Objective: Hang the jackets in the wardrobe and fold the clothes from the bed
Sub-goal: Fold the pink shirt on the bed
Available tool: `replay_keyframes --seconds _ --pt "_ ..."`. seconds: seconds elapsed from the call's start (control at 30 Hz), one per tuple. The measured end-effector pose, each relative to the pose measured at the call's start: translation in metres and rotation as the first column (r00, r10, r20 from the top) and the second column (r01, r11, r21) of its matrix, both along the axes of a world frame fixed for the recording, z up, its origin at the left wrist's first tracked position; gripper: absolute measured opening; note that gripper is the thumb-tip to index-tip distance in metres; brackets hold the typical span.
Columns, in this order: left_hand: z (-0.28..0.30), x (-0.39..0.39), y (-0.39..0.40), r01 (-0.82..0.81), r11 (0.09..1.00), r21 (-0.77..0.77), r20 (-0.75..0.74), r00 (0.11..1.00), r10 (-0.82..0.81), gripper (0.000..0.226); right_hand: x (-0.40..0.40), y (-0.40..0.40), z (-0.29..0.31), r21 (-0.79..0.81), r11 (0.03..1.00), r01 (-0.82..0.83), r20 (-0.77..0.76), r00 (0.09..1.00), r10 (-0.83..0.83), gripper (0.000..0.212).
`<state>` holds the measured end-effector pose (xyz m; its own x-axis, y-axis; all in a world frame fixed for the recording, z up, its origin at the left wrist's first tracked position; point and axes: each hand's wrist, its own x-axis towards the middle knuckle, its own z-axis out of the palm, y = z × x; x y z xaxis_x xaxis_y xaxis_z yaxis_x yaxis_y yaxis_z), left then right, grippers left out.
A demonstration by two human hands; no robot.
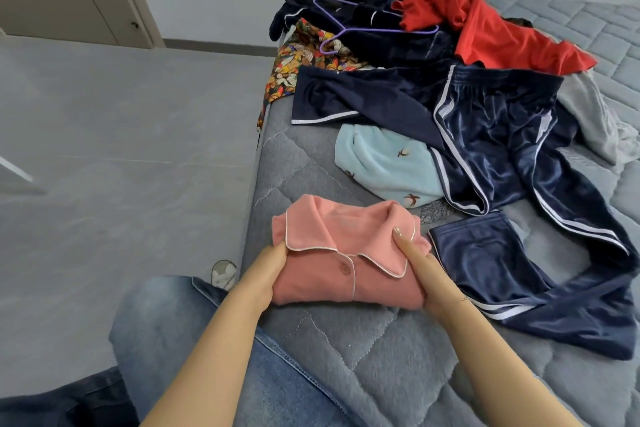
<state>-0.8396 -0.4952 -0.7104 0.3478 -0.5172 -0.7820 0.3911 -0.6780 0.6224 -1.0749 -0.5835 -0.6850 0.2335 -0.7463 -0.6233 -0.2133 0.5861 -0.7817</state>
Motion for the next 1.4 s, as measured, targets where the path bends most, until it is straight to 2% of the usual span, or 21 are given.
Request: replay_keyframes --seconds 0.1,0.2,0.27,0.37,0.47,0.53,0.63,0.77,0.87,1.0,1.1,1.4 --pt "0.009 0.005 0.006 -0.09 0.994 -0.062 -0.153 0.985 0.08 0.038 0.005 -0.001 0.009 0.134 0.991 -0.01 0.089 0.996 -0.002 0.067" --pt "0.031 0.024 0.013 -0.141 0.973 -0.185 -0.328 0.942 0.074 0.031 0.024 -0.008 0.024 0.091 0.996 -0.017 0.148 0.989 0.003 0.062" --pt "0.047 0.051 0.018 -0.213 0.942 -0.261 -0.388 0.916 0.099 0.038 0.052 -0.012 0.042 0.081 0.995 -0.065 0.183 0.982 0.049 0.061" --pt "0.075 0.107 0.027 -0.34 0.874 -0.348 -0.438 0.883 0.169 0.058 0.112 -0.019 0.072 0.02 0.99 -0.139 0.18 0.975 0.133 0.054" --pt "0.096 0.172 0.037 -0.328 0.864 -0.383 -0.343 0.918 0.197 0.058 0.189 -0.023 0.098 -0.058 0.975 -0.216 0.154 0.963 0.222 0.037" --pt "0.105 0.216 0.047 -0.33 0.87 -0.367 -0.28 0.931 0.235 0.066 0.244 -0.023 0.11 -0.087 0.961 -0.262 0.136 0.953 0.272 0.03" --pt "0.125 0.287 0.071 -0.397 0.838 -0.373 -0.209 0.916 0.341 0.07 0.332 -0.018 0.132 -0.111 0.94 -0.323 0.137 0.932 0.336 0.036" --pt "0.182 0.375 0.119 -0.51 0.774 -0.376 -0.168 0.859 0.484 0.069 0.449 0.002 0.181 -0.129 0.883 -0.451 0.14 0.873 0.466 0.043" --pt "0.243 0.43 0.163 -0.57 0.722 -0.391 -0.136 0.812 0.568 0.068 0.53 0.028 0.239 -0.132 0.806 -0.577 0.143 0.794 0.591 0.046" --pt "0.337 0.483 0.226 -0.653 0.652 -0.386 -0.098 0.731 0.675 0.061 0.614 0.071 0.331 -0.16 0.704 -0.692 0.156 0.686 0.71 0.031" --pt "0.415 0.509 0.276 -0.698 0.588 -0.408 -0.068 0.666 0.743 0.062 0.666 0.109 0.402 -0.162 0.64 -0.751 0.154 0.622 0.768 0.028" --pt "0.638 0.566 0.401 -0.681 0.473 -0.559 0.086 0.519 0.85 0.053 0.803 0.218 0.606 -0.269 0.426 -0.864 0.167 0.394 0.904 0.041"
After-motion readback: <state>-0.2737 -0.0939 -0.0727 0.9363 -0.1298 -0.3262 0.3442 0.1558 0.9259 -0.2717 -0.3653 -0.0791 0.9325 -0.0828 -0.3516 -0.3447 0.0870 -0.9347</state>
